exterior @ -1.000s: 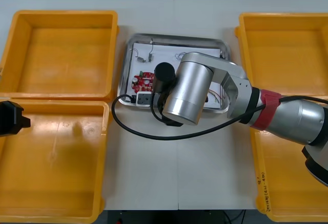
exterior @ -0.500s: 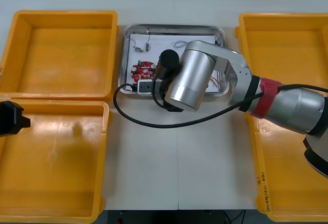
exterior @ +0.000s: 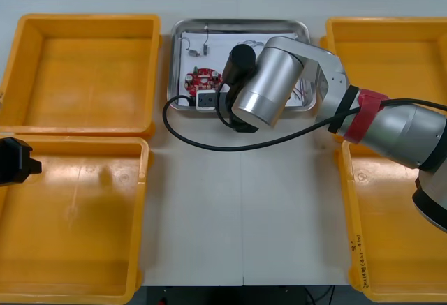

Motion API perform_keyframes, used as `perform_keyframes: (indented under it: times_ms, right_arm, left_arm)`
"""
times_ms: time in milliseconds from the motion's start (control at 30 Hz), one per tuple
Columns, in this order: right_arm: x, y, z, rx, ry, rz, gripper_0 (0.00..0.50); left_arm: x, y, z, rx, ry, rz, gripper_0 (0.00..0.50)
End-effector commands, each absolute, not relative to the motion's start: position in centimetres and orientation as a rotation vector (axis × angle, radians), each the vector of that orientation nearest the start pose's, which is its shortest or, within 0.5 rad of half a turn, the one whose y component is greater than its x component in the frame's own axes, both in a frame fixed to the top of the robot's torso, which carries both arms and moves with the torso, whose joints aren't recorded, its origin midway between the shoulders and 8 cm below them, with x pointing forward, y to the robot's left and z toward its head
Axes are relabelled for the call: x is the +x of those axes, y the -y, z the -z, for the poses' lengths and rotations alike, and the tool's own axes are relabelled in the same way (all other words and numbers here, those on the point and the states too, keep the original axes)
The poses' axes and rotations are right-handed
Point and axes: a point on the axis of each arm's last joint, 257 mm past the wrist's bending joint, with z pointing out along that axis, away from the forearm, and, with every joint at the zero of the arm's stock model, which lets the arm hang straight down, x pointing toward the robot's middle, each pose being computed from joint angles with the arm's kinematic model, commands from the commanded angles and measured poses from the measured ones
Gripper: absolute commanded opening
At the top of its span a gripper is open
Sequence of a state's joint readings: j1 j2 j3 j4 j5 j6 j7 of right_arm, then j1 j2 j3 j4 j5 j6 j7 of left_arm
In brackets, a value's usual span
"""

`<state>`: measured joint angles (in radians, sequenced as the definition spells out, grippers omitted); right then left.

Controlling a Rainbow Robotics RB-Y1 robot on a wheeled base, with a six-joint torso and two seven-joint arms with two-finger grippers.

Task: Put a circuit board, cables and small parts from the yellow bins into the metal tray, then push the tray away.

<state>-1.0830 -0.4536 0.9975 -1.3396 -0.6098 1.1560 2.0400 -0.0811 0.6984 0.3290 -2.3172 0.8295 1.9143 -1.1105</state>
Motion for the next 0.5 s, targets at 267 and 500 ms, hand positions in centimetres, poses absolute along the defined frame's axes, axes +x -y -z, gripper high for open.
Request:
perform_keyframes:
  times_ms: [267, 500]
  right_arm:
    - [60.4, 5.1, 20.2, -1.731, -1.789, 0.559, 0.000]
    - [60.9, 4.5, 19.7, -1.724, -1.781, 0.560, 0.000]
  left_arm:
    - [34.9, -36.2, 16.4, -0.030, -2.637, -0.026, 0.500]
    - [34.9, -36.2, 16.4, -0.030, -2.637, -0.026, 0.500]
